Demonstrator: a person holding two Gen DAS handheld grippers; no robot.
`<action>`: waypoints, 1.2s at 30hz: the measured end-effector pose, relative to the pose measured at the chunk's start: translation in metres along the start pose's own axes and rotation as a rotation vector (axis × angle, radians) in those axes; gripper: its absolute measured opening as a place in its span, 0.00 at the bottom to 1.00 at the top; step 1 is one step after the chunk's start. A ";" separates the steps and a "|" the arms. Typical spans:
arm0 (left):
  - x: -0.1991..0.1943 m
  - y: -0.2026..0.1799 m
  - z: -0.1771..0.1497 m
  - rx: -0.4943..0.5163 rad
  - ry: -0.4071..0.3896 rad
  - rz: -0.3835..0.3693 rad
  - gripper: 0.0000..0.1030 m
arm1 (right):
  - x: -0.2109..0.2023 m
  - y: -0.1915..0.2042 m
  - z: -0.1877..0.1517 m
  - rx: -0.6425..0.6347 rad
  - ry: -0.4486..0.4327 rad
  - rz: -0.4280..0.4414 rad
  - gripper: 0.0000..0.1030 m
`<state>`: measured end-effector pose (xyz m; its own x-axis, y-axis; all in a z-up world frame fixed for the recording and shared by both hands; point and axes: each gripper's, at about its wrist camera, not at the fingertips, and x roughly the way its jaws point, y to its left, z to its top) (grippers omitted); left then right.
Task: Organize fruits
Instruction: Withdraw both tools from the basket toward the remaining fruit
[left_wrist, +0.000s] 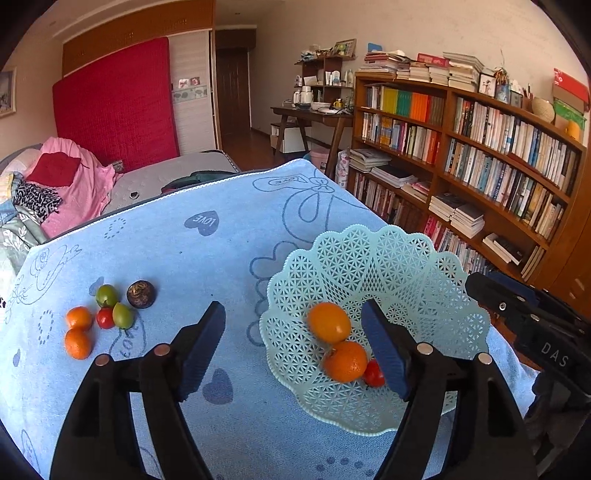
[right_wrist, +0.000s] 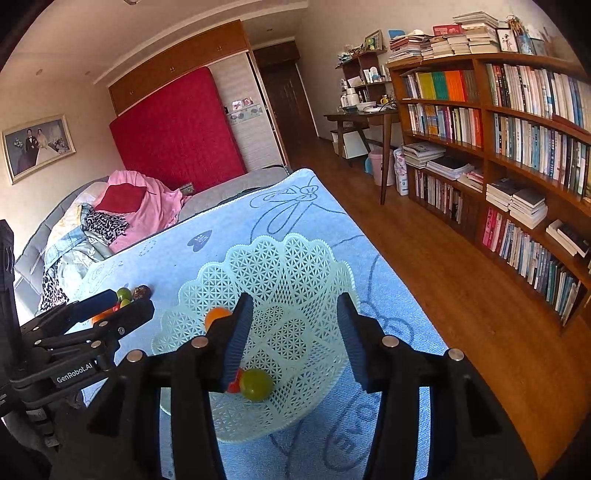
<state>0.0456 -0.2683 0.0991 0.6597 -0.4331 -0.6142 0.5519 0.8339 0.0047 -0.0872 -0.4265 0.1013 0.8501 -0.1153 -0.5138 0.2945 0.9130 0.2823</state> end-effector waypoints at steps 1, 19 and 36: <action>-0.001 0.003 0.000 -0.006 -0.002 0.005 0.79 | -0.001 0.000 0.000 -0.002 -0.002 0.001 0.54; -0.017 0.048 -0.006 -0.081 -0.018 0.093 0.87 | -0.014 0.048 -0.008 -0.095 -0.006 0.103 0.61; -0.031 0.138 -0.032 -0.194 0.017 0.249 0.87 | 0.001 0.116 -0.025 -0.197 0.055 0.206 0.62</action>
<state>0.0852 -0.1289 0.0933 0.7527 -0.2028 -0.6264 0.2656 0.9640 0.0071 -0.0635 -0.3113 0.1134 0.8566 0.0973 -0.5067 0.0225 0.9741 0.2251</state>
